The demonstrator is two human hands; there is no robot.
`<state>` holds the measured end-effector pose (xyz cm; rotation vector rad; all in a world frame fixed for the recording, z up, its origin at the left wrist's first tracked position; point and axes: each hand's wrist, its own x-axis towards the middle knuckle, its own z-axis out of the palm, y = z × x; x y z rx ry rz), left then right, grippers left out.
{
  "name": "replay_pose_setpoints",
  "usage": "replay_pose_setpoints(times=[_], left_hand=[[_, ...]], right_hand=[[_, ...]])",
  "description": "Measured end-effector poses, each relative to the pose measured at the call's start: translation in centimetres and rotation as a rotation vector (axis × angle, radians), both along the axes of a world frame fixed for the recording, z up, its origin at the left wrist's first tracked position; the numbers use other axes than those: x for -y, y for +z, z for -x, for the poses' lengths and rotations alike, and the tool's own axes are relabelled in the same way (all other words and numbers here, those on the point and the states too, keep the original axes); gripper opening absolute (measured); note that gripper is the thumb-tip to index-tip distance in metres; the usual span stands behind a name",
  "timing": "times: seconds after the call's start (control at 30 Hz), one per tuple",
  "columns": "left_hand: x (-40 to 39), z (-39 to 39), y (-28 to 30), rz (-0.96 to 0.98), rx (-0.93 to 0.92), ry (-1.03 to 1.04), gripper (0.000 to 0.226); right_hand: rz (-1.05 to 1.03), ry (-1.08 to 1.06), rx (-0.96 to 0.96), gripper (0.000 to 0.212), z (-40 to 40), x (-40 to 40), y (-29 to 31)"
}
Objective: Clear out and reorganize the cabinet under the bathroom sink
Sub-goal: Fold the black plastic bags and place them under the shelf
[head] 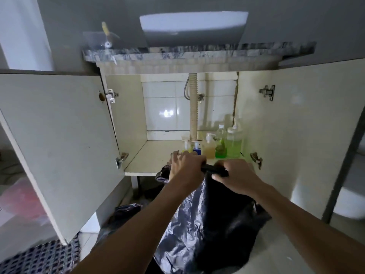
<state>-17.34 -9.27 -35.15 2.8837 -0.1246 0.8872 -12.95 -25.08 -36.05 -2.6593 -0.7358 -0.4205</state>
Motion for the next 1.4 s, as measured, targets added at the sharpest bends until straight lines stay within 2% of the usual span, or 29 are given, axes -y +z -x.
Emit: replay_pose_setpoints(times=[0.03,0.07,0.17,0.23,0.3,0.33,0.4,0.43,0.5,0.6,0.67,0.73,0.8,0.87,0.93,1.0,1.07,1.13,1.2,1.27,1.33,1.4], left_hand=[[0.2,-0.1,0.1,0.007,-0.001,-0.016,0.023],[0.1,-0.2,0.1,0.025,0.005,-0.027,0.033],[-2.1,-0.6,-0.3,0.188,-0.005,0.003,0.091],[-4.2,-1.0,-0.9,0.429,-0.035,0.030,0.117],[-6.5,-1.1,-1.4,0.754,-0.135,0.022,0.126],[-7.5,-1.0,-1.8,0.880,-0.210,-0.006,0.125],[-8.5,-0.6,-2.2,0.956,-0.346,-0.077,0.119],[-8.5,-0.4,-2.2,0.938,-0.388,-0.112,0.115],[-8.0,-0.3,-2.2,0.866,-0.425,-0.169,0.101],[-6.7,-0.4,-2.1,0.785,-0.454,-0.238,0.060],[-5.8,-0.5,-1.9,0.714,-0.469,-0.243,0.063],[-5.2,-0.8,-2.0,0.585,-0.483,-0.238,0.066],[-5.4,-0.8,-2.7,0.556,-0.518,-0.188,0.051],[-6.0,-1.3,-3.9,0.506,-0.568,-0.153,0.038],[-5.4,-0.9,-3.6,0.467,-0.558,-0.156,0.025],[-4.7,-1.1,-2.8,0.607,-0.531,-0.217,0.032],[-4.7,-1.4,-2.4,0.585,-0.527,-0.252,0.035],[-5.5,-1.8,-2.8,0.563,-0.548,-0.228,0.028],[-5.8,-1.8,-3.0,0.542,-0.543,-0.207,0.023],[-5.5,-1.6,-2.6,0.513,-0.530,-0.223,0.019],[-5.3,-1.4,-2.4,0.476,-0.509,-0.233,0.013],[-5.3,-1.4,-2.4,0.429,-0.501,-0.240,0.011]], right_hand=[[-0.057,-0.001,0.045,0.017,0.3,-0.5,0.2],[-0.129,-0.020,0.071,0.014,0.3,-0.7,0.4],[-0.384,-0.107,0.046,0.012,-0.6,0.2,1.2],[-0.526,-0.126,0.036,0.012,-1.2,1.2,1.7],[-0.679,-0.101,0.056,0.011,-1.3,1.9,2.0],[-0.753,-0.075,0.058,0.014,-1.3,2.2,2.1],[-0.864,-0.001,0.018,0.025,-1.2,2.3,2.1],[-0.899,0.038,-0.023,0.030,-1.2,2.3,2.1],[-0.923,0.109,-0.110,0.026,-1.1,1.9,2.1],[-0.924,0.143,-0.235,0.032,-0.4,1.0,2.3],[-0.877,0.122,-0.286,0.031,0.1,0.5,2.2],[-0.835,0.150,-0.341,0.018,0.4,0.1,2.1],[-0.832,0.213,-0.395,0.012,0.7,0.0,1.9],[-0.824,0.205,-0.411,0.024,0.6,0.1,1.7],[-0.833,0.136,-0.381,0.023,0.1,0.5,1.2],[-0.834,0.027,-0.342,0.016,-0.5,1.2,1.0],[-0.860,-0.063,-0.346,0.020,-1.3,2.1,0.6],[-0.864,-0.142,-0.376,0.026,-1.6,2.7,0.4],[-0.784,-0.233,-0.394,0.034,-1.9,3.4,-0.1],[-0.644,-0.327,-0.378,0.032,-2.1,3.8,0.0],[-0.489,-0.392,-0.237,0.023,-2.0,3.9,0.8],[-0.448,-0.331,0.035,0.039,-1.3,3.4,2.1]])
